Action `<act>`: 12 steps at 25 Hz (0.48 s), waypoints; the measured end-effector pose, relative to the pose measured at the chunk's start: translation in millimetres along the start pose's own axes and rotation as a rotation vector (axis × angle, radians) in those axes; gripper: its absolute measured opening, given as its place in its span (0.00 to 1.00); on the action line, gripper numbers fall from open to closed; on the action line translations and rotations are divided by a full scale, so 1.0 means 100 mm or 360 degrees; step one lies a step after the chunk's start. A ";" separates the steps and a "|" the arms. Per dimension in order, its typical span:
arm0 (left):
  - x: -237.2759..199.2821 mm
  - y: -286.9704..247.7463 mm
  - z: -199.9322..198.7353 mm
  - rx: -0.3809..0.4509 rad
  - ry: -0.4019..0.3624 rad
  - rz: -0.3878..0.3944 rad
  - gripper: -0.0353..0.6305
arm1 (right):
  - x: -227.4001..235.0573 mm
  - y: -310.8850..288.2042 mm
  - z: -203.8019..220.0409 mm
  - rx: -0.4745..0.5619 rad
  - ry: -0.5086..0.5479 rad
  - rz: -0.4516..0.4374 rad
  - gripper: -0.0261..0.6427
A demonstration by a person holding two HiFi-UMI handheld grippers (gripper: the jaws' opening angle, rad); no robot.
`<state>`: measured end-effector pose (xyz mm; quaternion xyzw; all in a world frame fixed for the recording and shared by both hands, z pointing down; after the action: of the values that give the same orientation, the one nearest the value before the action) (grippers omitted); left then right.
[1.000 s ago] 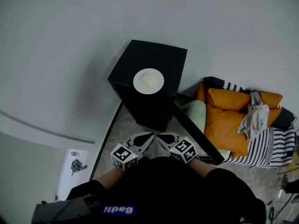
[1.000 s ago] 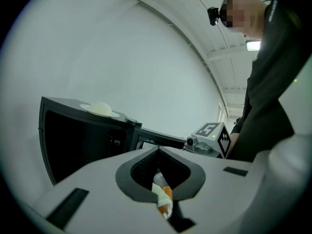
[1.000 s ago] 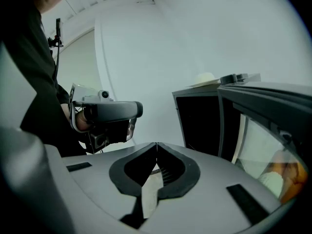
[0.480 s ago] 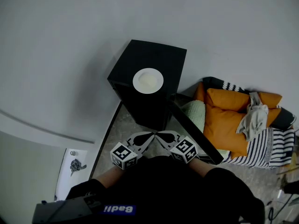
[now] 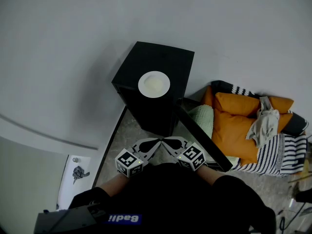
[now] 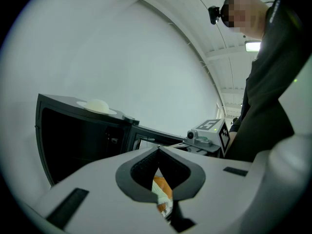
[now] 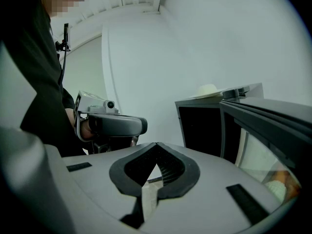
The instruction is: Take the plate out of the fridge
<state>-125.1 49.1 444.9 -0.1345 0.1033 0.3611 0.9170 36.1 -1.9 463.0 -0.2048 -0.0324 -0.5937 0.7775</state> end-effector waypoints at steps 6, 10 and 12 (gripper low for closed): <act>0.02 0.02 -0.01 0.0003 0.0011 0.0002 0.06 | -0.01 -0.01 0.01 -0.0004 0.0001 0.0004 0.06; 0.00 0.02 0.02 0.0019 0.0011 0.0004 0.06 | -0.01 -0.01 0.00 -0.0005 -0.0001 0.0007 0.06; 0.02 0.03 0.00 0.0007 0.0012 -0.0004 0.06 | -0.02 0.00 0.00 -0.0006 -0.0001 0.0008 0.06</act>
<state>-125.4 52.1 443.9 -0.1339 0.1073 0.3594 0.9173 35.8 0.1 462.5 -0.2066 -0.0309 -0.5918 0.7785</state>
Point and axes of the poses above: the fingertips, and each gripper's own axes: y backward along the fingers, x to its right, z out of its underside, the point moved 10 cm from there along y, backward along the fingers, and after that the axes turned 3 degrees about x, right-handed, at the moved point
